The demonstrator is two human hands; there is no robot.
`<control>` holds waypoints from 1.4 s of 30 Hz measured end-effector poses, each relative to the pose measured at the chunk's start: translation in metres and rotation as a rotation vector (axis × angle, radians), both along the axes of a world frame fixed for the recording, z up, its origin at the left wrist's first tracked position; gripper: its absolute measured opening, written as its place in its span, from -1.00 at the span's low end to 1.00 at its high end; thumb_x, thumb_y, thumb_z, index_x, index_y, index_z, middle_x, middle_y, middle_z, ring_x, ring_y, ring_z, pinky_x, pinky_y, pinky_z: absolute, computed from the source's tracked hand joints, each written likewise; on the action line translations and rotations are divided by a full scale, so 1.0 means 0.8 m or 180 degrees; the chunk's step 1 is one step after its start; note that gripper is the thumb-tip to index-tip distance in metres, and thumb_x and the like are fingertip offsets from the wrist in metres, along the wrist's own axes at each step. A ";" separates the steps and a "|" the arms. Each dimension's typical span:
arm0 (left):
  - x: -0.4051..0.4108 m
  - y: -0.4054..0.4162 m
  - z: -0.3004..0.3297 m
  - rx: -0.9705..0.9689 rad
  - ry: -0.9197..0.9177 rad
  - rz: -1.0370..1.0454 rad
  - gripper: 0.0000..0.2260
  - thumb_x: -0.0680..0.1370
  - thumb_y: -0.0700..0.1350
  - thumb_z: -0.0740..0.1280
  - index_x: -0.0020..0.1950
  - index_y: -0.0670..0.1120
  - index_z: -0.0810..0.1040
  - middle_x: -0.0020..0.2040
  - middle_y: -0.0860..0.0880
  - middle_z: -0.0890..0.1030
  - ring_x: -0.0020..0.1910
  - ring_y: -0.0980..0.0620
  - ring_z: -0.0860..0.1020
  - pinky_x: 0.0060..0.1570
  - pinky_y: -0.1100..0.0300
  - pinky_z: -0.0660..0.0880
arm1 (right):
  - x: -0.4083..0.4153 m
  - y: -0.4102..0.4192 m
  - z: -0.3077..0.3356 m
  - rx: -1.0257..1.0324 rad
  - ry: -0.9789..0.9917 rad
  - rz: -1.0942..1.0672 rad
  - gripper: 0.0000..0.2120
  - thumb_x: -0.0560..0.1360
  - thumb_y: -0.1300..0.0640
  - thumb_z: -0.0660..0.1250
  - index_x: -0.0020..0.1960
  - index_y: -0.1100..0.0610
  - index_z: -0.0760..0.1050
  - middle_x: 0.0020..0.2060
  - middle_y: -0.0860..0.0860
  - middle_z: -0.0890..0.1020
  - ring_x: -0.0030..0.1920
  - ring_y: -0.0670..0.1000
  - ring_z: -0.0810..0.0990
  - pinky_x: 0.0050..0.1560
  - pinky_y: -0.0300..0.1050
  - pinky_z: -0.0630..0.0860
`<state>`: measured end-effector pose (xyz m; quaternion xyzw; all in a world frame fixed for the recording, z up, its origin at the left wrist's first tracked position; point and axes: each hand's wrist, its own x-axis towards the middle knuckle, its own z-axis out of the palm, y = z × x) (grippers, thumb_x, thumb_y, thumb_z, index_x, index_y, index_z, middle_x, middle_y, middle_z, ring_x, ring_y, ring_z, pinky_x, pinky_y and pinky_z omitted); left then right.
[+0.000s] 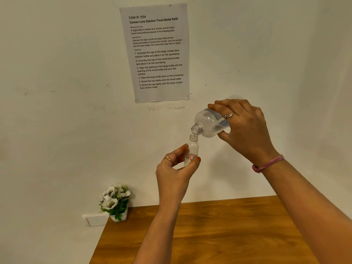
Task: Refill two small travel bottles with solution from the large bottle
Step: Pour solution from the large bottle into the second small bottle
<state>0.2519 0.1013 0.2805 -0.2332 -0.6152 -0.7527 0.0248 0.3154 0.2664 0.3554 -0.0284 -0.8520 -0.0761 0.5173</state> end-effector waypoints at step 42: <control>0.001 -0.001 0.000 0.0034 -0.0030 -0.0039 -0.68 0.35 -0.16 0.54 0.05 0.09 0.63 -0.04 0.11 0.67 -0.06 0.20 0.61 -0.27 0.51 0.45 | -0.001 0.000 0.000 -0.0005 -0.0018 0.0012 -0.45 0.29 0.22 0.53 0.26 0.10 0.50 0.15 0.08 0.59 0.19 0.18 0.52 0.02 0.12 0.44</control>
